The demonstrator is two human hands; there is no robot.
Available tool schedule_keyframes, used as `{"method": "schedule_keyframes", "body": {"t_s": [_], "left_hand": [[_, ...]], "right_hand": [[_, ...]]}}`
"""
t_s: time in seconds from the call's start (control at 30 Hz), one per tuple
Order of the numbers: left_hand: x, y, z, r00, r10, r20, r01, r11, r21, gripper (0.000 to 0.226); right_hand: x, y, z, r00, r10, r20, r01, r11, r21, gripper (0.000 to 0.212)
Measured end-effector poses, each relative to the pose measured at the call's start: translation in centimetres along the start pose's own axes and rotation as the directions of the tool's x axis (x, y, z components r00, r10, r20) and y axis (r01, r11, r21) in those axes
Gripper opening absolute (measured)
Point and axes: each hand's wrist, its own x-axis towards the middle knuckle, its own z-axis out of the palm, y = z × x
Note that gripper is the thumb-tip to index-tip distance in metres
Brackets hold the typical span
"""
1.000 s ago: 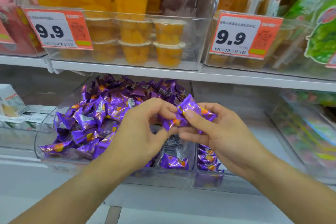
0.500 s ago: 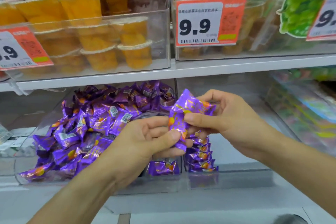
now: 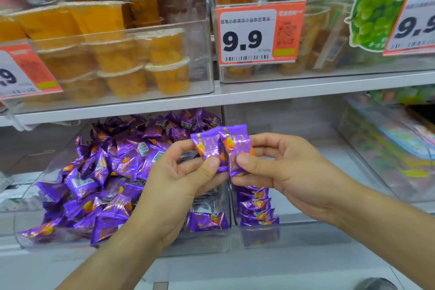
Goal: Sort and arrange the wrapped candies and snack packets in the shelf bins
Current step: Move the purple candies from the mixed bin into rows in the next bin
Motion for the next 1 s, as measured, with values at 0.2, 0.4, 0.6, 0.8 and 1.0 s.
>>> {"method": "schedule_keyframes", "body": {"t_s": [0.2, 0.4, 0.6, 0.8, 1.0], "left_hand": [[-0.4, 0.2, 0.0, 0.995, -0.052, 0.081, 0.055, 0.998, -0.041, 0.04], [-0.6, -0.1, 0.8, 0.999, 0.023, -0.043, -0.02, 0.998, 0.06, 0.044], [-0.5, -0.5, 1.4, 0.999, 0.015, -0.049, -0.014, 1.0, 0.014, 0.064], [-0.8, -0.6, 1.5, 0.988, 0.117, -0.101, -0.106, 0.988, 0.109, 0.042], [-1.0, -0.3, 1.8, 0.993, 0.097, -0.063, -0.097, 0.995, 0.005, 0.046]], "right_hand": [[-0.3, 0.3, 0.6, 1.0, -0.025, 0.013, 0.027, 0.993, -0.111, 0.041], [-0.7, 0.6, 1.2, 0.995, -0.102, 0.0, 0.099, 0.968, -0.233, 0.047], [-1.0, 0.8, 1.7, 0.982, -0.19, -0.018, 0.179, 0.947, -0.268, 0.043], [-1.1, 0.8, 1.8, 0.972, -0.234, -0.001, 0.226, 0.94, -0.257, 0.04], [-0.9, 1.1, 1.8, 0.977, -0.212, -0.006, 0.202, 0.938, -0.28, 0.038]]}}
